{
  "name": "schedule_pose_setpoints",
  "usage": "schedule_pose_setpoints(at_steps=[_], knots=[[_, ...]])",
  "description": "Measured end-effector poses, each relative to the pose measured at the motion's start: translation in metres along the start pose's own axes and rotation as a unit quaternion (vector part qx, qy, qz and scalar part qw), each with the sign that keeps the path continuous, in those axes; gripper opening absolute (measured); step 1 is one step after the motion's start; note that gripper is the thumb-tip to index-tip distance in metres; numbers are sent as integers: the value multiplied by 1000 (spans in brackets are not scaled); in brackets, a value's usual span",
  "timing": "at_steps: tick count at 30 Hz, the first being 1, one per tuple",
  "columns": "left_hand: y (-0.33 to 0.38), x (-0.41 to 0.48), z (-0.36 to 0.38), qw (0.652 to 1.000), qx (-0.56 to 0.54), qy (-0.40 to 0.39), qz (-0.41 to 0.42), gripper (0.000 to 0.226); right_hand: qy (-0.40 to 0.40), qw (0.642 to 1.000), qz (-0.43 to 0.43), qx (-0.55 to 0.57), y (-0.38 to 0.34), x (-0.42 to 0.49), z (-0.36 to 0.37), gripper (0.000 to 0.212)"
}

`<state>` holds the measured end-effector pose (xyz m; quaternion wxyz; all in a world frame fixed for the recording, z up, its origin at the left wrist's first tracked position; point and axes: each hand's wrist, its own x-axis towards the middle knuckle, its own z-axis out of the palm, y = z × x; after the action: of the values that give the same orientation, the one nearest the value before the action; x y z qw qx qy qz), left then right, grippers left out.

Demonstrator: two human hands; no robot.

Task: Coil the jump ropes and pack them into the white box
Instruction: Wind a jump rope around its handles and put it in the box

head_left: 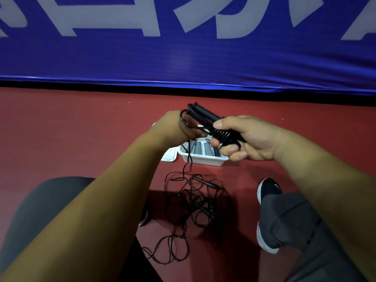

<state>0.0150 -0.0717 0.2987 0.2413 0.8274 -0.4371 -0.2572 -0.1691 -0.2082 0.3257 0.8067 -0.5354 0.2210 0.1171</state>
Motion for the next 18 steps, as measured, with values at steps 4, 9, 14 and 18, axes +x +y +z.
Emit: schedule_pose_setpoints(at_steps=[4,9,14,18], knots=[[8,-7,-14,995,-98,0,19,21,-63,992,83,-67,1,-5,-4,36],[23,-13,-17,964,-262,-49,12,19,-101,975,143,-139,5,-6,-3,31],[33,-21,-15,972,-224,-31,68,20,-58,960,158,-222,12,2,-3,20],[38,-23,-17,978,-186,-4,92,14,15,962,136,-237,14,10,-5,18]])
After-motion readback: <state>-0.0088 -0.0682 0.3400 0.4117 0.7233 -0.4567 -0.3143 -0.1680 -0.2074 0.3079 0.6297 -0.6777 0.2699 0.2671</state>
